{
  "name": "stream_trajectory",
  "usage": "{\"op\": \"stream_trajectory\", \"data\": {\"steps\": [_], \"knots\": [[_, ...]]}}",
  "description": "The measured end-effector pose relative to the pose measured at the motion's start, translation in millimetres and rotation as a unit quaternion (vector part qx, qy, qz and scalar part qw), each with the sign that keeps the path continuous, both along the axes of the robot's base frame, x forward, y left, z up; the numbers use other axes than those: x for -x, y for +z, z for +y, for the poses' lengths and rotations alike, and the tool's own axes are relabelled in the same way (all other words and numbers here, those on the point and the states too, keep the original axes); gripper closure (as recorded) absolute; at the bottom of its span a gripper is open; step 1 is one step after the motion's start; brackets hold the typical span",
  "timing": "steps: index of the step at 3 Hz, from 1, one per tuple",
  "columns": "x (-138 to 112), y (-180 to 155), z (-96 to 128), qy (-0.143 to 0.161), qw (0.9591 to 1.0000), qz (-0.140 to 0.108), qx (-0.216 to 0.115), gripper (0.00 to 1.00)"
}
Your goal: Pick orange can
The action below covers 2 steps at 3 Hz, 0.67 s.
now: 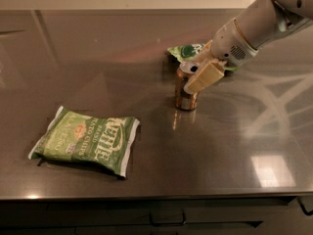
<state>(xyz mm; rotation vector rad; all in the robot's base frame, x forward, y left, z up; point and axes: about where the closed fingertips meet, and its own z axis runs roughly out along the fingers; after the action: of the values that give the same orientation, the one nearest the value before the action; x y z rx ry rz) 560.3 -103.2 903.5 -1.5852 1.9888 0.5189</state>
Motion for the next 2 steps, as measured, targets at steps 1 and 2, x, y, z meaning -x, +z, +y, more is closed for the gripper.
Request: {"op": "stream_trajectory", "data": {"steps": [1,2], "knots": [[3.3,4.0,0.4,0.006,0.9999,0.006,-0.013,0.62],[5.0,16.9,1.7,0.014,0.9996,0.004,-0.024,0.86]]}}
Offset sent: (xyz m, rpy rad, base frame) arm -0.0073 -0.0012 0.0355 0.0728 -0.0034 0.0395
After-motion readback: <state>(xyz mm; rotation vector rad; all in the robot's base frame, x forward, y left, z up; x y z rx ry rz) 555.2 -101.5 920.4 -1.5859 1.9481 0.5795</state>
